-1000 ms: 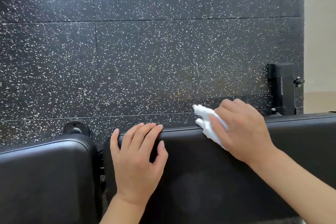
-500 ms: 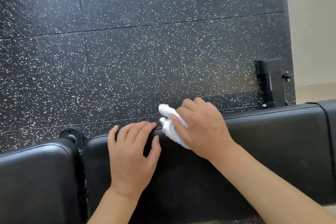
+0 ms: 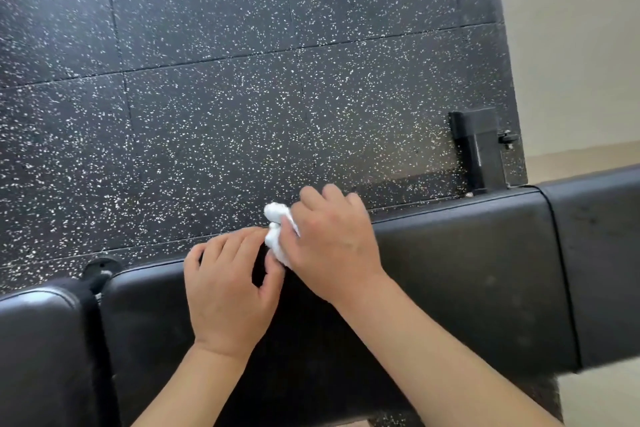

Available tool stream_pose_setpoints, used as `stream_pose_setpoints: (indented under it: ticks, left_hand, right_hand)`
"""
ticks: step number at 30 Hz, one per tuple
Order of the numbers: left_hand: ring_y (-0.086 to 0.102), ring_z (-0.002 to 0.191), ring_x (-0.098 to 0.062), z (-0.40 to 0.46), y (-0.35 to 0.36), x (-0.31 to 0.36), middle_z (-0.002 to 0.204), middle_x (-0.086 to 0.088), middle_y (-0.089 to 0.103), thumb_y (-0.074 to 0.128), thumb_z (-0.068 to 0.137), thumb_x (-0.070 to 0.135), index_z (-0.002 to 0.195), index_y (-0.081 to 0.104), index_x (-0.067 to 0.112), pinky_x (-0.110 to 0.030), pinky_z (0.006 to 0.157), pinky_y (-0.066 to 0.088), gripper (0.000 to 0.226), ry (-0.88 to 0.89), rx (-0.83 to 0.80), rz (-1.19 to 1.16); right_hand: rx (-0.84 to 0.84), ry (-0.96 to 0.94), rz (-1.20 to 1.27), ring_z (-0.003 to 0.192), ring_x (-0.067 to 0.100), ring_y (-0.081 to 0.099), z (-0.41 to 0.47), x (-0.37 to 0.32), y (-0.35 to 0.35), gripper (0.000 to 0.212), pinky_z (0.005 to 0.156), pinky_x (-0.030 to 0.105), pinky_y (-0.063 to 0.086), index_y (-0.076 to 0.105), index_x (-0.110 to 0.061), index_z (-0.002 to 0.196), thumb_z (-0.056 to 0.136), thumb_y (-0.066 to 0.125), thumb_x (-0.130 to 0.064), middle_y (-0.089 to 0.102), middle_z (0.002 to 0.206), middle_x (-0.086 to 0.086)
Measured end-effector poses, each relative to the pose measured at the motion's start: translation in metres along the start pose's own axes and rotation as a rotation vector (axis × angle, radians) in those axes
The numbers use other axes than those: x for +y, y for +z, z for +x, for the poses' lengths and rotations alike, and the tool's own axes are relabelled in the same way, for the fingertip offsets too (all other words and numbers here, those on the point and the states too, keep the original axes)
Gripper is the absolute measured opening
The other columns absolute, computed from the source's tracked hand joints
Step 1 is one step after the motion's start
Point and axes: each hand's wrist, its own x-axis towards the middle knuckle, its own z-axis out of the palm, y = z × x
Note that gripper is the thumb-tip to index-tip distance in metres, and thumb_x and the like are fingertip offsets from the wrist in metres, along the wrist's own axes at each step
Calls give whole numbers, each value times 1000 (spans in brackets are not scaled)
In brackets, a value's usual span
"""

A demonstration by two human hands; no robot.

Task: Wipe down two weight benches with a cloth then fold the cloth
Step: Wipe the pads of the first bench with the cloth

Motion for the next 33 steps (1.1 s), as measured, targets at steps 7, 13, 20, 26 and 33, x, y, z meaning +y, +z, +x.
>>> stream_pose_setpoints:
  ticks: [7,13,20,26,33]
  left_hand:
    - [68,104,-22,1,0,1,115,9,75,54,98,33,114,75,24,-45,96,44,28,-15,21,-24]
    - [68,103,-22,0,3,3,114,10,75,54,99,33,113,76,25,-41,96,42,27,-22,58,-24]
    - [62,90,-23,0,5,-2,95,3,70,52,96,27,90,64,17,-39,86,40,16,-49,75,-34]
    - [62,89,-24,1,1,0,96,5,70,50,96,27,91,64,17,-40,86,41,18,-38,46,-11]
    - [68,101,-25,3,-8,6,108,7,75,51,95,23,110,73,21,-45,95,41,26,-53,-24,-31]
  right_hand:
    - [-85,-39,-170,75,30,46,-15,109,-30,42,64,43,38,69,-26,96,106,35,-49,46,77,0]
    - [46,158,-89,67,31,44,-18,110,-33,39,58,45,36,52,-14,64,99,51,-31,49,71,3]
    - [1,-14,84,69,29,53,14,-27,8,24,61,38,32,62,-16,67,89,61,-27,57,72,4]
    - [20,-89,223,63,30,49,12,-11,-1,24,54,40,37,61,-14,67,88,66,-23,53,66,7]
    - [122,-93,81,64,31,46,-23,118,-32,49,55,43,39,54,-13,66,106,42,-38,53,71,8]
